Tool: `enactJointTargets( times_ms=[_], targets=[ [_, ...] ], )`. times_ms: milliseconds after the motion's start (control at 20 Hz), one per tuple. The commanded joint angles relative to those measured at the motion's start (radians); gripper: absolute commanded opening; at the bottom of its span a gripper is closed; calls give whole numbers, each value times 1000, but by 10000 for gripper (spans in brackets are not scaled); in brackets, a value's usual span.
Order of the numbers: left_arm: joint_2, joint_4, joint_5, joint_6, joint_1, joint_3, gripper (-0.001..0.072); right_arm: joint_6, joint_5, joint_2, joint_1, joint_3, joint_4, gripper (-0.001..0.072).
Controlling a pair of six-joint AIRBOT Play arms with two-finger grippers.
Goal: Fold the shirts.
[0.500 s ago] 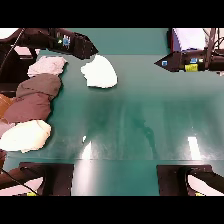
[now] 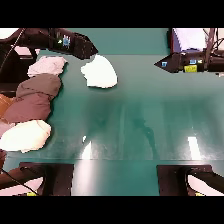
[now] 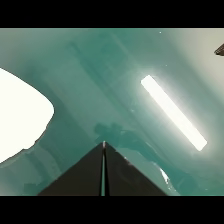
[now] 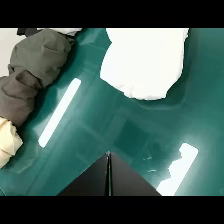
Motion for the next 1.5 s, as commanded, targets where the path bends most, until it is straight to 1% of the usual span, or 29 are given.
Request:
enactJointTargets(
  times_ms=[0, 50, 150, 200, 250, 300, 350, 450, 500, 600, 700, 800, 900, 1050, 1200, 1250, 1300, 1350, 1450],
  targets=[
    [0, 0, 1, 0, 0, 0, 29, 0, 0, 0, 1, -1, 0, 18],
    [0, 0, 6, 0, 0, 0, 28, 0, 0, 0, 1, -1, 0, 18],
    [0, 1, 93, 1, 0, 0, 29, 0, -9, 0, 1, -1, 0, 18],
    [0, 16, 130, 2, 0, 0, 31, 0, -52, 0, 1, -1, 1, 18],
    [-1, 63, 159, 1, 0, -1, 214, 0, -86, 0, 1, -1, 4, 18],
    [-1, 132, 193, -8, 0, -10, 527, 0, -113, 1, 1, 0, 18, 18],
    [-1, 208, 236, -43, 3, -30, 553, 0, -119, 1, 0, 0, 34, 18],
    [-6, 373, 324, -148, 17, -106, 545, 0, -120, 1, -1, 0, 34, 18],
    [-27, 399, 350, -185, 32, -142, 545, 0, -124, 0, -1, 0, 35, 18],
    [-104, 396, 353, -192, 66, -181, 545, 1, -139, 1, -1, 0, 35, 18],
    [-220, 392, 356, -191, 82, -185, 546, 1, -133, 0, 1, 0, 35, 18],
    [-333, 383, 405, -190, 82, -185, 546, 1, -127, 0, 1, 0, 34, 18],
    [-419, 336, 474, -183, 82, -185, 546, 1, -127, 0, 1, 0, 34, 18],
    [-499, 283, 546, -183, 82, -185, 544, 1, -127, 0, 1, 0, 34, 18],
    [-506, 280, 535, -183, 82, -173, 542, 1, -130, 1, 1, 0, 34, 18],
    [-502, 283, 509, -183, 82, -148, 400, 1, -132, 1, 1, 0, 34, 18],
    [-498, 285, 460, -182, 86, -109, 62, 1, -130, 1, 1, 2, 34, 18],
    [-492, 286, 414, -180, 90, -64, 29, 1, -131, 4, 1, 2, 35, 18],
    [-456, 326, 343, -180, 90, 36, 28, 1, -140, 22, 0, 3, 33, 18]
  ],
)
